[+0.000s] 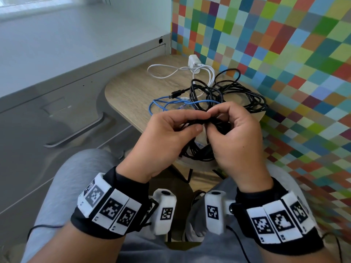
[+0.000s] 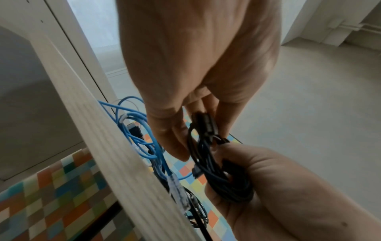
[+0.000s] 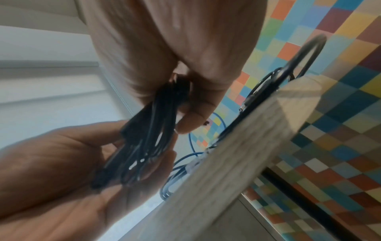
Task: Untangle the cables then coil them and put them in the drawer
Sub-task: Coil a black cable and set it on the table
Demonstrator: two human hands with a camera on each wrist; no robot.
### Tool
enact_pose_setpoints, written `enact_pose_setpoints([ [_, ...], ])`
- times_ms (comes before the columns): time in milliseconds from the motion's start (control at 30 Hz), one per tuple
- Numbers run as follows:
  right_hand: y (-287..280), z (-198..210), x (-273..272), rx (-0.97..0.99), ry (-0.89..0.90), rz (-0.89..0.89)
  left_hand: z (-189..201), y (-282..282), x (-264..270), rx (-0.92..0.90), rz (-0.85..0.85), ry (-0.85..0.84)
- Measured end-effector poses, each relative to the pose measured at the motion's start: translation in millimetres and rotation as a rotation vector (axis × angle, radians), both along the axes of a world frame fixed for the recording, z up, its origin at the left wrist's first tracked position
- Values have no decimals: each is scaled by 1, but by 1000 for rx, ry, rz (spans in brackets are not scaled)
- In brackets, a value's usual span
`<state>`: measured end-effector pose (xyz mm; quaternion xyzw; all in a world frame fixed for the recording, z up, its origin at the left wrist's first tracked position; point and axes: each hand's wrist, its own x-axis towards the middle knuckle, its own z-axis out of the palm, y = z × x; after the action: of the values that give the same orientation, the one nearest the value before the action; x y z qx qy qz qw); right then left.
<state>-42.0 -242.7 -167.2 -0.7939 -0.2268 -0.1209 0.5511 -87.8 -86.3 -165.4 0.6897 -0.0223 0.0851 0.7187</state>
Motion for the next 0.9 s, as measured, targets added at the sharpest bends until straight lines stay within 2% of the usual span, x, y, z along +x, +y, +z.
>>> enact_pose_setpoints([
  [167,0,-1,0,179,160,24,5,5,0,158,45,2],
  [267,1,3,-2,290,267,132,4,10,0,231,-39,50],
  [433,0,1,1,499,506,309,2,15,0,145,-55,85],
  [533,-2,0,4,615,588,374,2,17,0,95,-63,90],
  [667,-2,0,5,620,610,359,5,18,0,137,-41,87],
  [900,6,-2,5,577,507,165,1,14,5,185,201,69],
])
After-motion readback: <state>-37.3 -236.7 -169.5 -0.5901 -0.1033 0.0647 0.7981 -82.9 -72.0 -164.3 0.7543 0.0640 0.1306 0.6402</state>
